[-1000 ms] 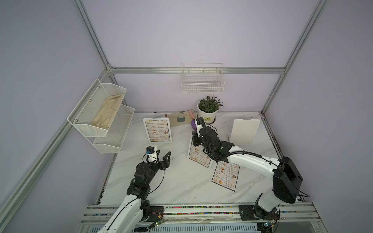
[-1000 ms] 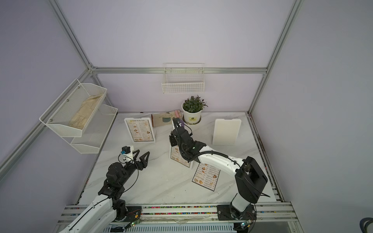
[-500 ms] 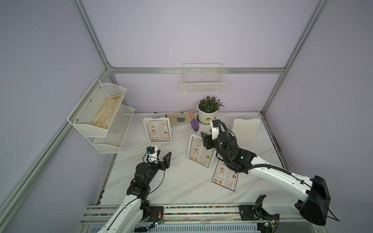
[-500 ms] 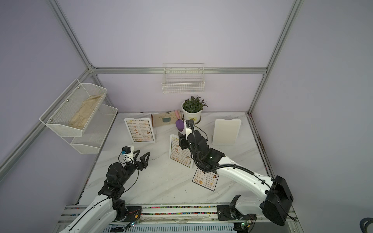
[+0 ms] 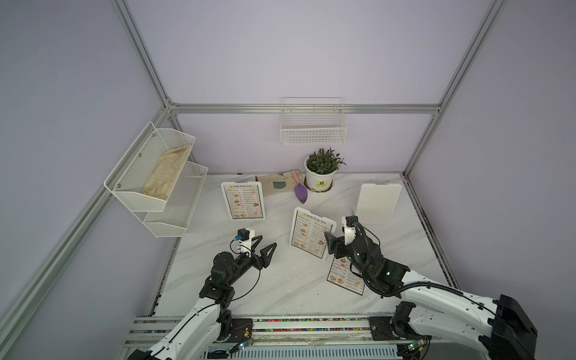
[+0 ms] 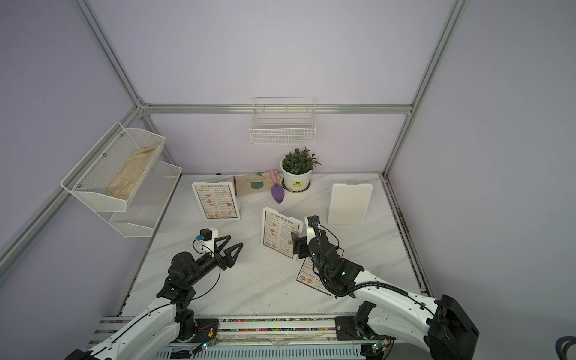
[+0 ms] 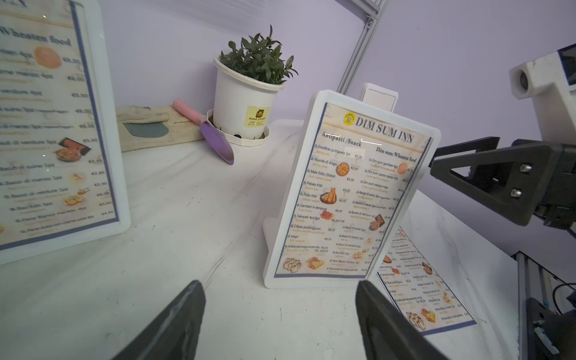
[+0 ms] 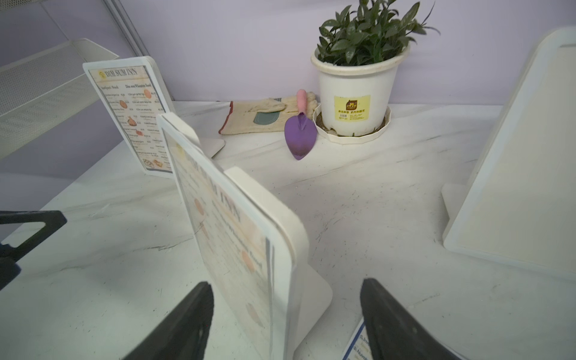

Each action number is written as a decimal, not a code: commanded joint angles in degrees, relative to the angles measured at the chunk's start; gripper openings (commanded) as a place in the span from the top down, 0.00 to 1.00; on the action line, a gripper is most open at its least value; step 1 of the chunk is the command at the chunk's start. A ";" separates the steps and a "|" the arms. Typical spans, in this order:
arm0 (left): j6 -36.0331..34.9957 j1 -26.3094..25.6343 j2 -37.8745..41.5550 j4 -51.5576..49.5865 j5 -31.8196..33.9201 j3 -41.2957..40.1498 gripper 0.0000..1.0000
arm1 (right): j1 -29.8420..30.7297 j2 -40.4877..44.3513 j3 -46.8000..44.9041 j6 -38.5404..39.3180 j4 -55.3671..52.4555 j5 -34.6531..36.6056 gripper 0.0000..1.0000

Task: Insert the menus into the narrow rack
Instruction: Move the narrow rack to the center of the board.

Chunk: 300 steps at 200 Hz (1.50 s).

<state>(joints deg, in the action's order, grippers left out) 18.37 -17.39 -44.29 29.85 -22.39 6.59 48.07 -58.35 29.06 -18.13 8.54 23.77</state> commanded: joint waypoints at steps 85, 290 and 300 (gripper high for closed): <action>-2.41 -7.64 -26.16 12.99 9.13 6.53 0.28 | 0.14 -19.48 -0.96 -5.23 20.86 -6.01 0.22; -1.15 -4.18 -55.45 9.23 15.70 32.19 0.35 | -9.47 -48.35 17.02 -8.04 26.27 -11.42 0.26; -0.85 -3.72 -56.16 8.29 15.63 33.42 0.35 | -9.89 -49.37 18.05 -8.36 26.18 -11.54 0.26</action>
<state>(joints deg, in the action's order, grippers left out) 16.93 -22.35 -99.00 40.53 -7.49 35.53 39.09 -105.67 44.62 -24.99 33.01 12.95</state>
